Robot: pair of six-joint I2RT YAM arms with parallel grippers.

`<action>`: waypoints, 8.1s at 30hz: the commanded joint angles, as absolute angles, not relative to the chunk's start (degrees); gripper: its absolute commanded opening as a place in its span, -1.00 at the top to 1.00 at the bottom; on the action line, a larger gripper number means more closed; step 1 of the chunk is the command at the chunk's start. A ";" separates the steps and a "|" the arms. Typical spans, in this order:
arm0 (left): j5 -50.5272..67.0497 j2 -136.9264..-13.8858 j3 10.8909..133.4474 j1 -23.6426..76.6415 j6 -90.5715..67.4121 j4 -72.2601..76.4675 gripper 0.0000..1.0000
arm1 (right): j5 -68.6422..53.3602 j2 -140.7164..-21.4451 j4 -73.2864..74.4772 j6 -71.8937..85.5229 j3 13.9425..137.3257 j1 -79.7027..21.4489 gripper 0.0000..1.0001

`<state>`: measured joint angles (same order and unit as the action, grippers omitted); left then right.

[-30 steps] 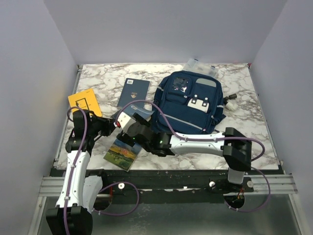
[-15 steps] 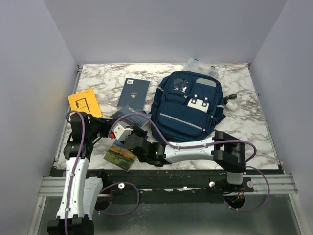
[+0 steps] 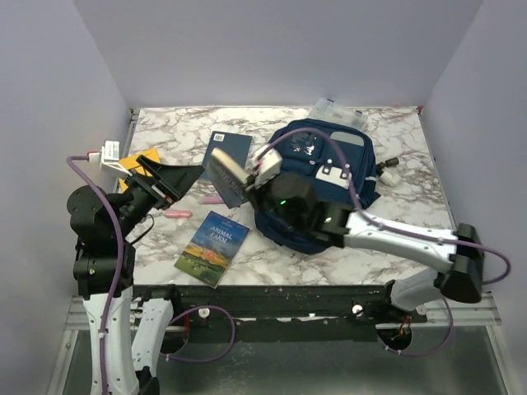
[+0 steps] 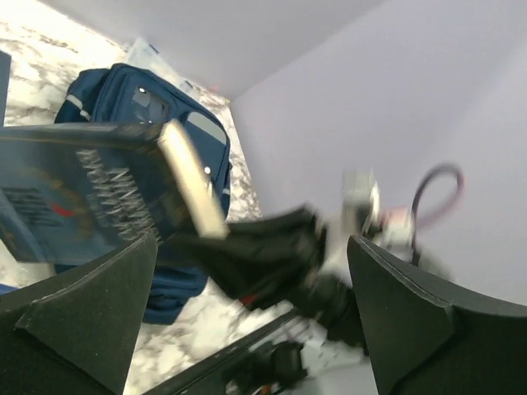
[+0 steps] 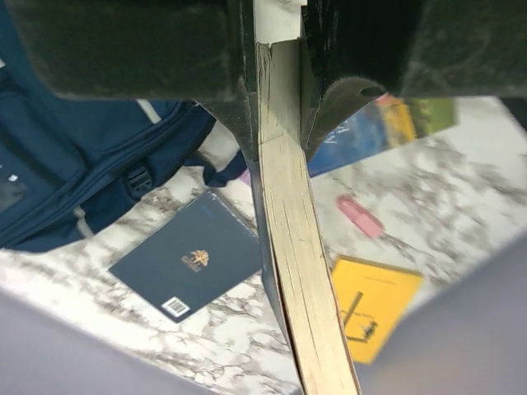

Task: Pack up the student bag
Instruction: Pick up the book from the center of the board, then place the book in the student bag.

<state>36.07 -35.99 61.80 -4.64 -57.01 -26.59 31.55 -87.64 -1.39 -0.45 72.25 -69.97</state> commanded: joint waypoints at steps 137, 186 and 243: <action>40.56 -29.47 37.37 -1.02 -55.97 -28.56 1.00 | 43.34 -71.83 32.04 20.55 64.90 -58.89 0.99; -8.91 -82.33 43.12 45.85 -84.72 48.96 1.00 | 29.63 -62.49 18.34 24.21 62.56 -54.59 0.99; -4.39 -102.92 59.82 47.55 -96.54 19.57 0.23 | 28.38 -60.24 20.47 24.49 57.67 -48.79 0.99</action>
